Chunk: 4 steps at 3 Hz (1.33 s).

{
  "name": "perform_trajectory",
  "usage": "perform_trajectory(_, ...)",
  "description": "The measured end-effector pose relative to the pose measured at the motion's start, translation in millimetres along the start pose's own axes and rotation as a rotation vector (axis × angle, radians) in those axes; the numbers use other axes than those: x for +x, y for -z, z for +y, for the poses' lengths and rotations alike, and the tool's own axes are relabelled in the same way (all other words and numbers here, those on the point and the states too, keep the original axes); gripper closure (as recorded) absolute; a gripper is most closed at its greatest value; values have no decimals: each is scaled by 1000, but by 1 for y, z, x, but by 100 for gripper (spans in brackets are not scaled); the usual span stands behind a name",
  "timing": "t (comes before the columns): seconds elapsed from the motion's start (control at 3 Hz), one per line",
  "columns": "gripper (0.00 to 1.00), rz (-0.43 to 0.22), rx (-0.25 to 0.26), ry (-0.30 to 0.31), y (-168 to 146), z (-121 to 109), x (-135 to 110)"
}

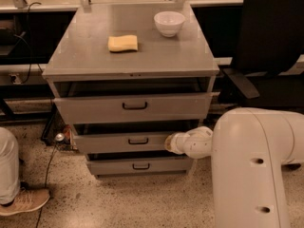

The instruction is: Close middle drawer

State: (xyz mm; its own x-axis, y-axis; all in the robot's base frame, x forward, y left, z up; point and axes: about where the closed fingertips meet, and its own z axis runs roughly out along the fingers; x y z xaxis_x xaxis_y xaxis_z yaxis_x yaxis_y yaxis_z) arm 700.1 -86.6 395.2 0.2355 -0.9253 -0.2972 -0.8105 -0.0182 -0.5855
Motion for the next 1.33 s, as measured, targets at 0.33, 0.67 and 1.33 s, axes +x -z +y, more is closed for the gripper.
perform_trajectory(0.33,100,-10,9,14,9,2,-1)
perform_trajectory(0.67,100,-9,-22,-9,28,30,5)
perform_trajectory(1.33,100,32,-52,-203,88,87,44)
